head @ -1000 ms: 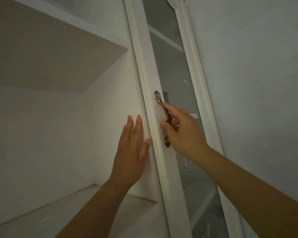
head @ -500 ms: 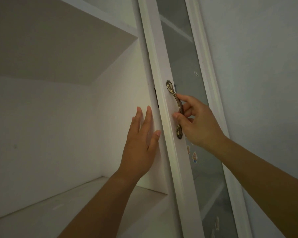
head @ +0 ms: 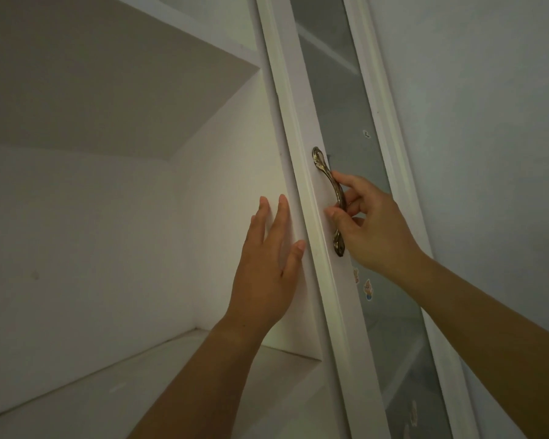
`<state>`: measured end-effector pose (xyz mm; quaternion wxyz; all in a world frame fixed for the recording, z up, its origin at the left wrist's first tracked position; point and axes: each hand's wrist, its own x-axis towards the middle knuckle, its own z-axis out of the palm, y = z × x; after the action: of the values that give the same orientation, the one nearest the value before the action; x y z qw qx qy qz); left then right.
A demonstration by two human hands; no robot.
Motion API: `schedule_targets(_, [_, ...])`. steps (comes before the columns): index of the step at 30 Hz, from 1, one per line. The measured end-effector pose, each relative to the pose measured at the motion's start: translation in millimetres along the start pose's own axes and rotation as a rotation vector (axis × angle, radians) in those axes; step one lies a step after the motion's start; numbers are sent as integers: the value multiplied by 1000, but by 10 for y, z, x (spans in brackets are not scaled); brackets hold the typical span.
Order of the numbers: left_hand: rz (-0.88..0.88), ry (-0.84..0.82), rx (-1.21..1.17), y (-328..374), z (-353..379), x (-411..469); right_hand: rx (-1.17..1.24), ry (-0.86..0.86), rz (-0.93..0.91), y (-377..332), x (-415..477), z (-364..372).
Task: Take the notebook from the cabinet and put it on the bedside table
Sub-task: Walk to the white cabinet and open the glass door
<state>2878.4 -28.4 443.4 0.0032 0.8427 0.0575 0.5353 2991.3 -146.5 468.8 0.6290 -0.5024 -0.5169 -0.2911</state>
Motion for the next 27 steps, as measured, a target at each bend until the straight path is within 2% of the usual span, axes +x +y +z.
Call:
schedule_targets(8, [15, 9, -6, -10, 11, -7, -8, -9, -4, -12, 3, -94])
schedule_targets(13, [19, 3, -17, 2, 15, -15, 22, 55, -31, 12, -31, -344])
schedule_targets(17, [-10, -12, -9, 21, -2, -9, -13, -26, -42, -9, -21, -551])
schedule_targets(27, [-34, -22, -78, 91, -55, -89, -26, 2, -1, -34, -54, -455])
